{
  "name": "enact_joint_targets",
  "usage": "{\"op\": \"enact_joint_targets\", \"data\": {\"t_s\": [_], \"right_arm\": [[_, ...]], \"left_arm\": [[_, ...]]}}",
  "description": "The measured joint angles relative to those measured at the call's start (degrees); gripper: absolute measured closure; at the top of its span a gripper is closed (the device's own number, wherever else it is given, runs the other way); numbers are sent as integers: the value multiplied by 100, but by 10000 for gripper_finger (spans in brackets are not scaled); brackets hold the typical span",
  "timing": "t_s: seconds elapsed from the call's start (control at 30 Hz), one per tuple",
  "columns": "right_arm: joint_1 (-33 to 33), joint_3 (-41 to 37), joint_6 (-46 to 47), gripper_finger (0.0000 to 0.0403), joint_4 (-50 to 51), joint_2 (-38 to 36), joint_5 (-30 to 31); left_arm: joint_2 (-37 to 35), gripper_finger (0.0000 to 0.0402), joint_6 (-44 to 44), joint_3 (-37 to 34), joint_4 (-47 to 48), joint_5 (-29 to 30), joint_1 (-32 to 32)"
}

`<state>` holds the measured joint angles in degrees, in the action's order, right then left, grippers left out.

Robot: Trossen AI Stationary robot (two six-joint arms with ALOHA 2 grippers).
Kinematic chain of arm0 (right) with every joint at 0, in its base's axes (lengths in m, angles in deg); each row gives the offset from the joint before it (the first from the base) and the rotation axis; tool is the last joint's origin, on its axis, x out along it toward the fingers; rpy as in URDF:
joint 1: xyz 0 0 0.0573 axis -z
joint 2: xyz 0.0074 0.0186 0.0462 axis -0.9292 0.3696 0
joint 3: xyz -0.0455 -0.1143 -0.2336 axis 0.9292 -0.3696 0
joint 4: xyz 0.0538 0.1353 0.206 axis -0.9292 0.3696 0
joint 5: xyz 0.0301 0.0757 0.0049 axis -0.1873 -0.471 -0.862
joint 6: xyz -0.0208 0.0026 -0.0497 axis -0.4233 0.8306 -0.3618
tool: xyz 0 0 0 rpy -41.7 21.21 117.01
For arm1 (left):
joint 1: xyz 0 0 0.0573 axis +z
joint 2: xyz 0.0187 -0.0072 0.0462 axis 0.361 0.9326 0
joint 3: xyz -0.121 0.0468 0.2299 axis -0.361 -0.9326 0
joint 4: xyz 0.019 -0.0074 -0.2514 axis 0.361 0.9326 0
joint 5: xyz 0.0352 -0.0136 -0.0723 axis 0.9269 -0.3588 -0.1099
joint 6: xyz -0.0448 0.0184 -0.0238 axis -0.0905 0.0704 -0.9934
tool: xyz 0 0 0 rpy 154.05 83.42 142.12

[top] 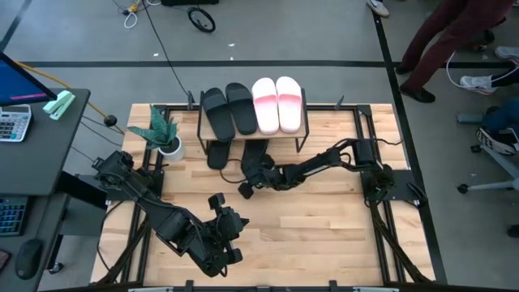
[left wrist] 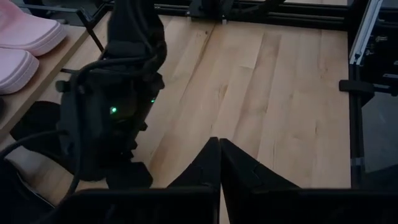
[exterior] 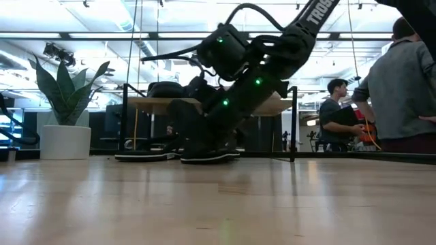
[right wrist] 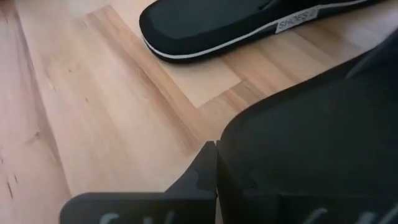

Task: Pick and place slides into the shelf
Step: Put the black slipper under the shelf

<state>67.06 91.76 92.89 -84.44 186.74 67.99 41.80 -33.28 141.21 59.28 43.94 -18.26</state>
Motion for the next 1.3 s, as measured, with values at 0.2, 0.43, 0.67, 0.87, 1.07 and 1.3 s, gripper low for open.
{"op": "enact_joint_targets", "data": {"t_s": [0.2,0.43,0.67,0.87,1.07,1.3], "right_arm": [[89,35,-317,403,309,-178,3],[-87,24,-497,403,1231,-516,881],[-124,30,-651,403,1609,-684,1034],[257,-44,-101,403,1718,-617,781],[733,-385,166,403,1037,-654,53],[854,-598,-64,403,262,-634,-162]], "left_arm": [[0,379,38,0,56,0,4],[0,397,-25,0,112,3,-38],[0,384,-43,0,159,42,-63],[0,396,-135,0,184,69,-57],[0,384,-203,0,178,69,-29],[0,392,-177,0,178,67,-27]]}}
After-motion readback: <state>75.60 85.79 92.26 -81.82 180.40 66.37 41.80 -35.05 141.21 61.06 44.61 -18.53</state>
